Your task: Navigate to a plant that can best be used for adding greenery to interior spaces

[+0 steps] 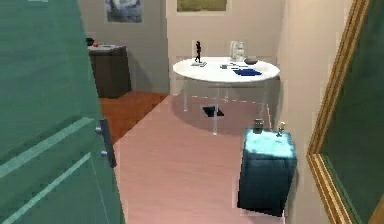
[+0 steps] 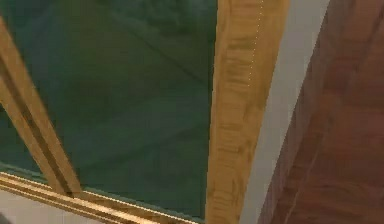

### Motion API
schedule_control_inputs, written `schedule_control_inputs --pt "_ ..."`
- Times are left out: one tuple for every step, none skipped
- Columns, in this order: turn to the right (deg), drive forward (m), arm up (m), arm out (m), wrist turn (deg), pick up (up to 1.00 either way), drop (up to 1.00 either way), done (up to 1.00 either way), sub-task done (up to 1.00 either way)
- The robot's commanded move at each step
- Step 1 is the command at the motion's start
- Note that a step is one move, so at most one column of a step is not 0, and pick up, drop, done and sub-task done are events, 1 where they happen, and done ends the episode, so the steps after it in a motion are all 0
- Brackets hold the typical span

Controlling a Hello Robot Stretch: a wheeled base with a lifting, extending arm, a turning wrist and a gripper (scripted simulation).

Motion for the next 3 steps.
schedule_control_inputs --pt "0.0 1.00 0.00 0.00 0.0 0.00 0.00 0.00 0.00" --pt "-12.0 0.00 0.00 0.00 0.0 0.00 0.00 0.00 0.00" --pt "0.0 0.10 0.00 0.00 0.0 0.00 0.00 0.00 0.00"
